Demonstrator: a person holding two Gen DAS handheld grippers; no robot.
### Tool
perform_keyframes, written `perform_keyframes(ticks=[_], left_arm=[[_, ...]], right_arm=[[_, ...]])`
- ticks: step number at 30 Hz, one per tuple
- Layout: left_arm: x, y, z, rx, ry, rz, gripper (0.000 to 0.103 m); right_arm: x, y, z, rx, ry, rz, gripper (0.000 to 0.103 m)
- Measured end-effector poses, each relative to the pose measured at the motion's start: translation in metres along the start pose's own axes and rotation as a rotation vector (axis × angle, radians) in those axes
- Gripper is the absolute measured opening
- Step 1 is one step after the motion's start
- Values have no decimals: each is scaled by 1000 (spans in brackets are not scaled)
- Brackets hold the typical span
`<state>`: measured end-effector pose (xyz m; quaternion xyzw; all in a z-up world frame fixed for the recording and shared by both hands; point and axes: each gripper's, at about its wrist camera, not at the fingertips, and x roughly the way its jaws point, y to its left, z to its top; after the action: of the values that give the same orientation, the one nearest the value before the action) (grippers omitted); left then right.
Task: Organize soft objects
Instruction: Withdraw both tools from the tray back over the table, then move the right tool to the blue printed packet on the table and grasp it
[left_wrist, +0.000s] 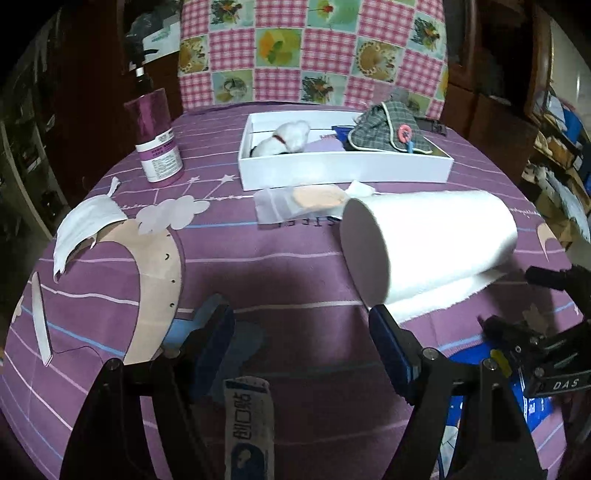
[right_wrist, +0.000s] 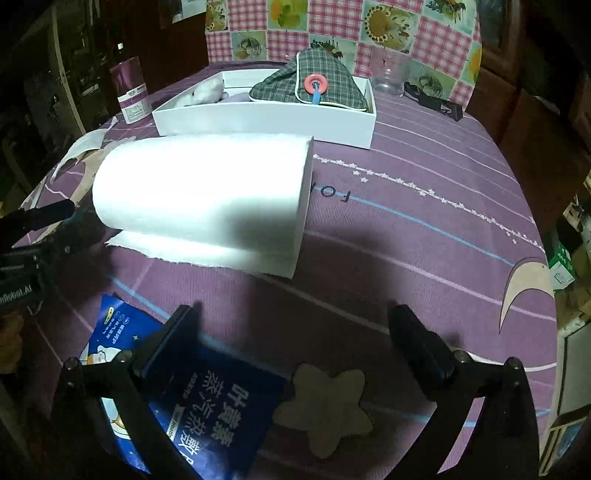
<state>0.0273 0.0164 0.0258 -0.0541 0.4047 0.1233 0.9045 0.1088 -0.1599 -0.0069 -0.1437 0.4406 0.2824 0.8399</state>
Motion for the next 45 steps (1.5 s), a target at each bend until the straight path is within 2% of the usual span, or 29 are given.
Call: perform_keyframes(ticks=[8,12,17,45], left_arm=[[0,-1,0,4,2,27,76],[-6,4,0,-19,-23,12,76],[-5,7,1,-42,-15,12,76],[-3,9,0,-37,-11,37,76]], right_arm=[[0,0,0,0,-1,0,103],[0,0,0,0,-1,0,103],[0,0,0,0,-1,0,103],[0,0,0,-1,-1,0,103]])
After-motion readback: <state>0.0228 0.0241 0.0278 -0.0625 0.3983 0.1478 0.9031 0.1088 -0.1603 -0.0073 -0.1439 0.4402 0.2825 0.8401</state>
